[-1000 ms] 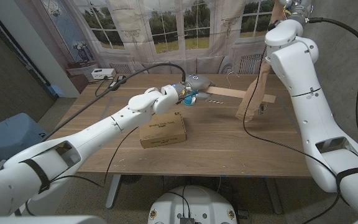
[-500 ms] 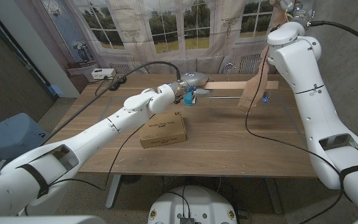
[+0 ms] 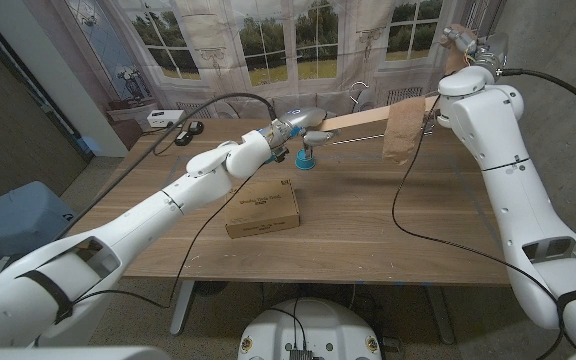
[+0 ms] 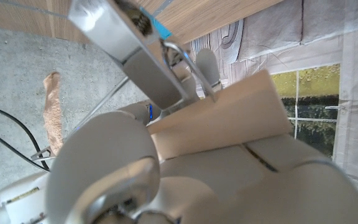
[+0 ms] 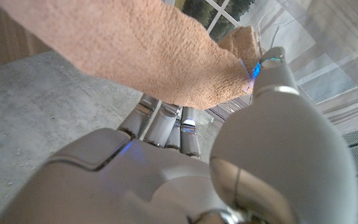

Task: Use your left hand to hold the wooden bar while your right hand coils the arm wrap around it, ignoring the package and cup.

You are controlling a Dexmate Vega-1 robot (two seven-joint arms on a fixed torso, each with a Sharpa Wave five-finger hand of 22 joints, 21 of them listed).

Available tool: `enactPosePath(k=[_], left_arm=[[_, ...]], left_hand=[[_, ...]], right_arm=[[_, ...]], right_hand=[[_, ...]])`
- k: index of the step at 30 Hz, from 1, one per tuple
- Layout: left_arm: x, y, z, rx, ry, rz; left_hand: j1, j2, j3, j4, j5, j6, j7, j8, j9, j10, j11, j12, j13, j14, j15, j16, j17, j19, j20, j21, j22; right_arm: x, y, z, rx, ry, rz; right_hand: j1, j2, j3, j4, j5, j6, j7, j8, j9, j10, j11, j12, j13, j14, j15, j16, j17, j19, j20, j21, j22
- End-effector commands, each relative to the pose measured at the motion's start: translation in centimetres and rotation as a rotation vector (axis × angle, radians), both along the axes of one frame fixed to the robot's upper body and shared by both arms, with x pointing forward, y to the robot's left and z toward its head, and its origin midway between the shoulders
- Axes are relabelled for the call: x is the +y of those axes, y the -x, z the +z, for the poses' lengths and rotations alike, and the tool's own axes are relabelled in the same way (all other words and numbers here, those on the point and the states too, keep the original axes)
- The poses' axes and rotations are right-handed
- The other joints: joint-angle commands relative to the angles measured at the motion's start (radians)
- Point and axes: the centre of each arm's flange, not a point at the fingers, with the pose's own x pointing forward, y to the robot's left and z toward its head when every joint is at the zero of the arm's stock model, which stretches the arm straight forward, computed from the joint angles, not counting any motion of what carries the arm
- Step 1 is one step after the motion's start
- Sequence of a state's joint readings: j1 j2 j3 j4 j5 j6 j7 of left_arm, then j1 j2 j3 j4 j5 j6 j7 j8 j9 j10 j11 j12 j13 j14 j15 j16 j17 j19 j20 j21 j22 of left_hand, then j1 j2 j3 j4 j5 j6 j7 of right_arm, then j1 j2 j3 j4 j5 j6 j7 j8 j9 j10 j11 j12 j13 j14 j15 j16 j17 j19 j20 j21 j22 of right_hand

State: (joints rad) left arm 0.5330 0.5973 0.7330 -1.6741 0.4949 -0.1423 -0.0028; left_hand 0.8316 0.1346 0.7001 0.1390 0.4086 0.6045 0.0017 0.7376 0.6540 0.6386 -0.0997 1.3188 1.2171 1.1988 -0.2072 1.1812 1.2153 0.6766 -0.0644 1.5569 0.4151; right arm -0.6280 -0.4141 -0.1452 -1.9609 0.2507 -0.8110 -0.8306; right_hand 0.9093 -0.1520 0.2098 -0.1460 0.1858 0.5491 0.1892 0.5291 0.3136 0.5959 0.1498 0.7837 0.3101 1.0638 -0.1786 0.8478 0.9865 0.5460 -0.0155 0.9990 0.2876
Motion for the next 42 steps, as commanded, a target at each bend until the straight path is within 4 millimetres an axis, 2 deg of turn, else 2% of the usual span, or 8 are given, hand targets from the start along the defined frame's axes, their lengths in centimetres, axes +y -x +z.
enactPosePath(k=[1, 4, 8, 12, 18, 22, 28, 42], left_arm=[[1.3, -0.3, 1.3, 0.054, 0.087, -0.048], [1.5, -0.6, 1.6, 0.075, 0.11, -0.055], [1.5, -0.7, 1.8, 0.076, 0.11, -0.04], [1.2, -0.6, 1.7, 0.051, 0.079, 0.0], [0.5, -0.7, 1.4, 0.022, 0.037, 0.036], [0.4, -0.7, 1.4, 0.018, 0.037, 0.032], [0.3, -0.6, 1.3, 0.021, 0.006, 0.059], [-2.3, -1.0, 1.2, 0.097, -0.358, 0.267]], left_hand=[[0.004, 0.013, 0.002, -0.006, 0.004, 0.002, 0.003, 0.008, 0.001, 0.004, -0.002, 0.009, 0.006, 0.002, -0.001, -0.002, 0.005, -0.004, -0.07, 0.007, 0.005], [0.004, 0.013, 0.003, -0.006, 0.004, 0.002, 0.003, 0.009, 0.001, 0.006, 0.0, 0.01, 0.004, 0.0, -0.001, -0.002, 0.004, -0.003, -0.07, 0.006, 0.003], [0.004, 0.013, 0.002, -0.006, 0.004, 0.002, 0.003, 0.011, 0.002, 0.003, -0.002, 0.012, 0.006, 0.001, -0.001, -0.001, 0.005, -0.004, -0.07, 0.007, 0.005], [0.004, 0.013, 0.002, -0.006, 0.004, 0.003, 0.002, 0.013, 0.001, -0.001, -0.004, 0.015, 0.009, 0.001, -0.001, -0.001, 0.004, -0.004, -0.07, 0.006, 0.004], [0.004, 0.013, 0.003, -0.006, 0.004, 0.003, 0.003, 0.015, 0.0, -0.001, 0.0, 0.021, 0.01, 0.001, -0.001, -0.001, 0.004, -0.003, -0.071, 0.006, 0.004], [0.004, 0.014, 0.003, -0.006, 0.004, 0.001, 0.0, 0.016, -0.001, -0.002, 0.001, 0.023, 0.008, 0.001, -0.001, -0.004, 0.001, -0.002, -0.071, 0.004, 0.001], [0.003, 0.013, 0.003, -0.007, 0.004, 0.003, 0.002, 0.019, -0.004, 0.002, -0.001, 0.018, -0.003, 0.002, -0.001, 0.0, 0.005, -0.003, -0.071, 0.007, 0.005], [0.004, 0.012, 0.004, -0.008, 0.004, 0.005, 0.006, 0.021, -0.011, -0.002, 0.005, 0.021, 0.002, -0.001, -0.001, 0.002, 0.007, -0.008, -0.068, 0.005, 0.005]], right_arm=[[-1.8, -1.5, -6.1, 0.047, -0.079, 0.042], [-2.2, -1.9, -8.3, 0.053, -0.108, 0.061], [-3.0, -1.6, -9.7, 0.058, -0.132, 0.061], [-3.7, -0.5, -9.4, 0.051, -0.132, 0.034], [-3.9, 1.2, -7.8, 0.013, -0.111, 0.018], [-3.8, 1.7, -7.1, -0.002, -0.1, 0.013], [-3.9, 1.8, -7.2, -0.016, -0.11, 0.012], [-4.4, 3.1, -7.3, -0.066, -0.135, -0.006]], right_hand=[[0.321, 0.315, 0.005, 0.01, 0.004, 0.365, -0.154, 0.004, 0.002, 0.403, -0.193, 0.0, 0.227, -0.002, -0.039, 0.009, -0.001, -0.003, 0.001, 0.008, 0.0], [0.322, 0.315, 0.005, 0.01, 0.004, 0.365, -0.152, 0.004, 0.002, 0.401, -0.192, 0.001, 0.231, -0.002, -0.039, 0.009, -0.002, -0.004, 0.002, 0.012, -0.002], [0.323, 0.315, 0.005, 0.01, 0.004, 0.365, -0.15, 0.003, 0.004, 0.399, -0.192, -0.001, 0.23, -0.003, -0.039, 0.01, -0.002, -0.006, 0.002, 0.015, -0.003], [0.325, 0.315, 0.004, 0.009, 0.004, 0.364, -0.148, 0.002, 0.006, 0.4, -0.19, -0.001, 0.23, -0.001, -0.039, 0.013, -0.001, -0.009, 0.004, 0.021, -0.005], [0.327, 0.316, 0.004, 0.009, 0.004, 0.365, -0.147, 0.001, 0.006, 0.399, -0.192, -0.002, 0.231, -0.003, -0.038, 0.015, -0.001, -0.01, 0.004, 0.028, -0.008], [0.327, 0.316, 0.003, 0.01, 0.004, 0.365, -0.148, 0.001, 0.007, 0.401, -0.189, -0.003, 0.23, -0.003, -0.038, 0.015, -0.002, -0.012, 0.002, 0.032, -0.01], [0.328, 0.317, 0.002, 0.01, 0.004, 0.368, -0.148, 0.001, 0.009, 0.401, -0.189, -0.002, 0.234, -0.006, -0.038, 0.015, -0.004, -0.014, 0.002, 0.04, -0.013], [0.328, 0.318, 0.001, 0.012, 0.004, 0.366, -0.15, -0.002, 0.012, 0.402, -0.189, -0.004, 0.234, -0.009, -0.038, 0.016, -0.007, -0.022, 0.002, 0.054, -0.02]])
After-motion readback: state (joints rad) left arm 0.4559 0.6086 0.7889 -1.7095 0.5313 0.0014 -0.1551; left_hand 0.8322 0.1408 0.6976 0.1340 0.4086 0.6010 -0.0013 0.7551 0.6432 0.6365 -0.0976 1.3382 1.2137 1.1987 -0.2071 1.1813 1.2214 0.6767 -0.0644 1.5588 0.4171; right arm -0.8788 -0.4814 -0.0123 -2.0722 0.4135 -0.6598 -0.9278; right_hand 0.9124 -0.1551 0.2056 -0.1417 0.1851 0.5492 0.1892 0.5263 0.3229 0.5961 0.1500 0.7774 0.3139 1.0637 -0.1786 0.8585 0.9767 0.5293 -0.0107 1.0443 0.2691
